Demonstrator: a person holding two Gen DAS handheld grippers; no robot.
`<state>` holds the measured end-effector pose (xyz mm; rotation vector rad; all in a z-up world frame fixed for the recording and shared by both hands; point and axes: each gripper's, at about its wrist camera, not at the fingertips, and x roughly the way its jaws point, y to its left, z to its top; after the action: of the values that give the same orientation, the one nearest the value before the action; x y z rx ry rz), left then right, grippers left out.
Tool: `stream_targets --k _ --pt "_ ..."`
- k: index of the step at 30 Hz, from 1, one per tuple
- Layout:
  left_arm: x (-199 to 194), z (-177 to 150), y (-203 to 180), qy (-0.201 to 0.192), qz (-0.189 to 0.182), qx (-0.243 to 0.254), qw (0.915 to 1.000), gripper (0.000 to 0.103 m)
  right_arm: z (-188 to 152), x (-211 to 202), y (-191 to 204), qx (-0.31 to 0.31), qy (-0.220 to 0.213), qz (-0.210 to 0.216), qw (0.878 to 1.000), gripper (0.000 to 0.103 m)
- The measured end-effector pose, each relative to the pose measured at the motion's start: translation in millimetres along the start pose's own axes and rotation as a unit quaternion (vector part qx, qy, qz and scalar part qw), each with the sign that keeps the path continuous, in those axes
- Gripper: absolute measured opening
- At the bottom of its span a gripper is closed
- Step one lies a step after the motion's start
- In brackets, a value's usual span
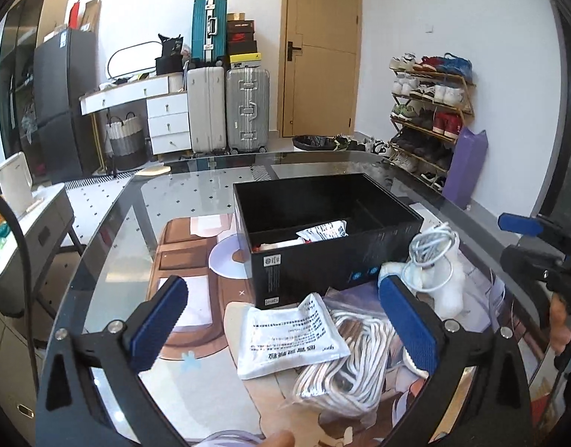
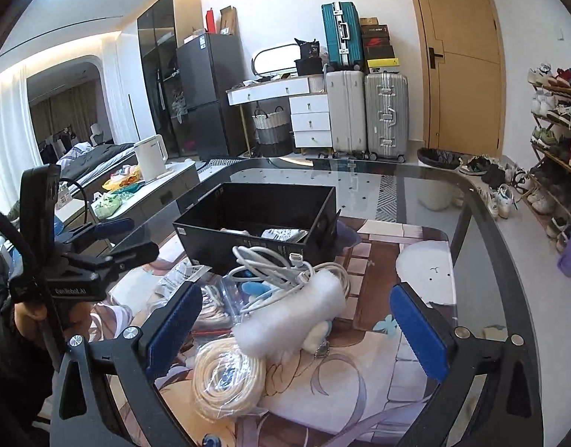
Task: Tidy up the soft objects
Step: 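Move the right tool to the white foam sleeve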
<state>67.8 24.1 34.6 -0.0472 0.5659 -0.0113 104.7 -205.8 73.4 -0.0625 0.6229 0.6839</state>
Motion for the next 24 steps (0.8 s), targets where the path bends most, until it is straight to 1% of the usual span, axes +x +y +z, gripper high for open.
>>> stream_targets --k 5,7,10,14,21,24 --pt "-6 -5 -4 -0.008 -0.005 0.004 0.9999 0.103 -7 -1 0 0.0 0.01 0.007 1.0 0.103" --pt "-5 -7 -6 -0.001 -0.011 0.007 0.9999 0.103 -11 0 5 -0.016 0.021 0.015 1.0 0.103" --pt "-3 -10 -10 0.007 -0.011 0.018 0.9997 0.103 -14 2 14 -0.047 0.028 0.0 0.998 0.103" --pt "-1 -15 -19 0.015 -0.013 0.041 0.999 0.103 -16 6 15 -0.041 0.034 0.011 0.999 0.102" --pt "-1 -18 -25 0.023 -0.025 0.055 0.9979 0.103 -22 18 18 -0.046 0.054 0.02 0.997 0.102" --pt "0 -20 -27 0.028 -0.023 0.057 0.9977 0.103 -23 20 18 -0.043 0.057 0.024 0.997 0.102"
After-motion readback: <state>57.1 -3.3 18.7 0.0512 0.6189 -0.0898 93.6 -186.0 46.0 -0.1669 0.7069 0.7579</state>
